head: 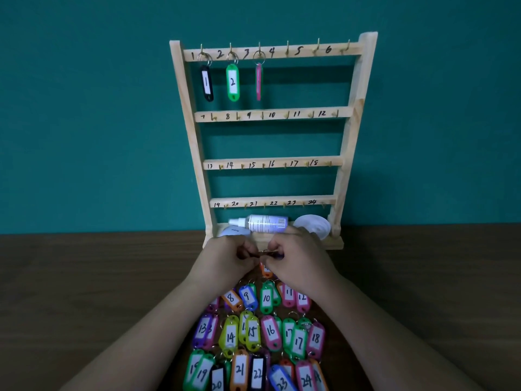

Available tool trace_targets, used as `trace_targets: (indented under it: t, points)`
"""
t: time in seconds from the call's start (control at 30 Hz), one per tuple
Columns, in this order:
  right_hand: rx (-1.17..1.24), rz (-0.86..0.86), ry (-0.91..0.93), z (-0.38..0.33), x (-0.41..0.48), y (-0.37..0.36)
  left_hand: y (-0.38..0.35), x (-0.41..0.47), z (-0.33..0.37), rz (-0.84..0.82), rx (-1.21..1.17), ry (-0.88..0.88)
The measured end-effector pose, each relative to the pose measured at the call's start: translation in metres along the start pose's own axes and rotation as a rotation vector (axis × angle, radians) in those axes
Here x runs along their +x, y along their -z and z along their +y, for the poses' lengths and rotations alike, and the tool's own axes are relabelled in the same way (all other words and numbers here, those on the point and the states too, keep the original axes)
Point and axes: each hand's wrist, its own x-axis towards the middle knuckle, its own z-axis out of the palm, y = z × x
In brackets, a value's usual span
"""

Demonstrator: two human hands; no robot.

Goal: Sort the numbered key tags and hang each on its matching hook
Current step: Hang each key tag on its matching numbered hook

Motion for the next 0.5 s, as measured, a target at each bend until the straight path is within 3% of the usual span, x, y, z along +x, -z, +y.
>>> trace_targets:
  t: [0.13,0.5]
  points:
    - [-0.091,-0.030,-0.022,-0.005,0.002,-0.004,-0.003,0.001,0.000,0.003,-0.002,0.013]
    - [-0.029,-0.056,-0.106,-0.012,0.006,-0.010,-0.005,-0.001,0.002,0.029,0.001,0.065]
